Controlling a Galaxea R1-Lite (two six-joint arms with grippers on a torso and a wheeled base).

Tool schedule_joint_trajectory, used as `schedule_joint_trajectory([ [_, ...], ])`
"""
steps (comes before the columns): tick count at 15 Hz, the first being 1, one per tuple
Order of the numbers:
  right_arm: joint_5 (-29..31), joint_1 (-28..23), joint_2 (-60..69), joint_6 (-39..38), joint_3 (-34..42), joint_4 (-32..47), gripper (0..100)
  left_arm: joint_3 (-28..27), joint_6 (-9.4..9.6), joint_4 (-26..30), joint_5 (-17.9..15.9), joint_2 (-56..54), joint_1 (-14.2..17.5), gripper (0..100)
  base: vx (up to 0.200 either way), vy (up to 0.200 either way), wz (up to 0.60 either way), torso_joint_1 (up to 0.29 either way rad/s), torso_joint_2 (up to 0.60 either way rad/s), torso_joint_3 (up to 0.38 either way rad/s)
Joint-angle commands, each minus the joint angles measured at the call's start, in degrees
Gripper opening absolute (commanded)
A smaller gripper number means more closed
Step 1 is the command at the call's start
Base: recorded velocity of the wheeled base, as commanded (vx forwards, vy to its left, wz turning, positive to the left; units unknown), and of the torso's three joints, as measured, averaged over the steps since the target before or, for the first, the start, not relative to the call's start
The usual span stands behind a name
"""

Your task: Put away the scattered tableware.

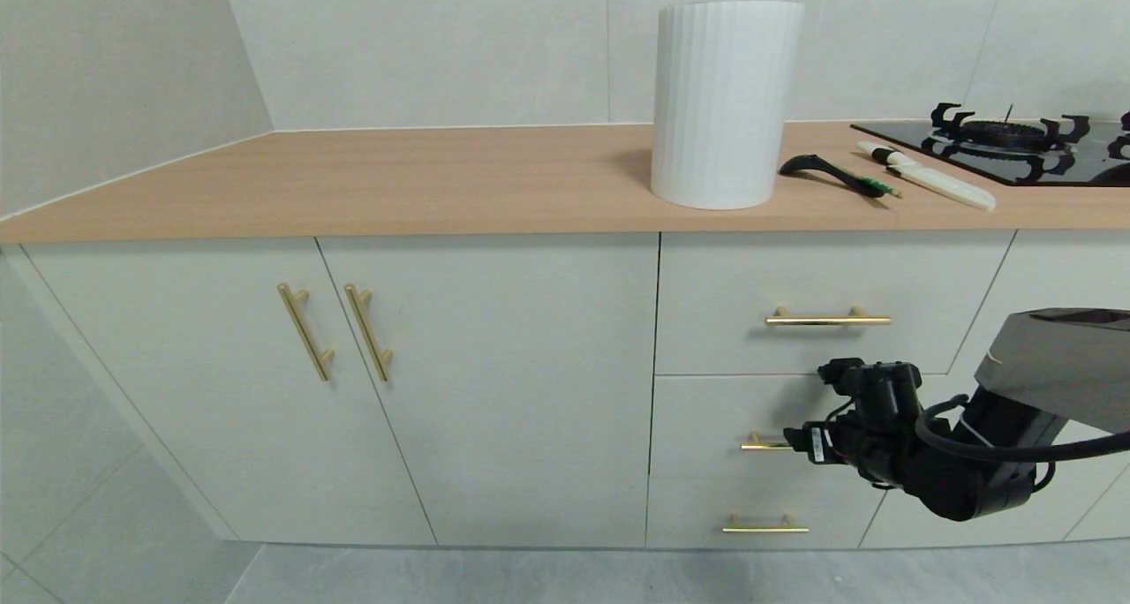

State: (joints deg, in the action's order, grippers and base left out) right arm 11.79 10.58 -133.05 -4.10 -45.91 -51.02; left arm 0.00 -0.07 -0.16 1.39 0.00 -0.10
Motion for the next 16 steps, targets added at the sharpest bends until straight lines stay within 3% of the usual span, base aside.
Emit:
schedule_joint_trajectory([
  [1,1.0,0.1,-3.1,0.1,-0.6,-1.3,100,0.0,-0.01,0.0,0.0,0.1,0.0,100,0.0,0.0,0.0,0.0,0.0,0.0],
  [16,1.1,0.2,-4.8,0.6,0.4,-0.8,100,0.0,-0.01,0.0,0.0,0.1,0.0,100,0.0,0.0,0.0,0.0,0.0,0.0],
])
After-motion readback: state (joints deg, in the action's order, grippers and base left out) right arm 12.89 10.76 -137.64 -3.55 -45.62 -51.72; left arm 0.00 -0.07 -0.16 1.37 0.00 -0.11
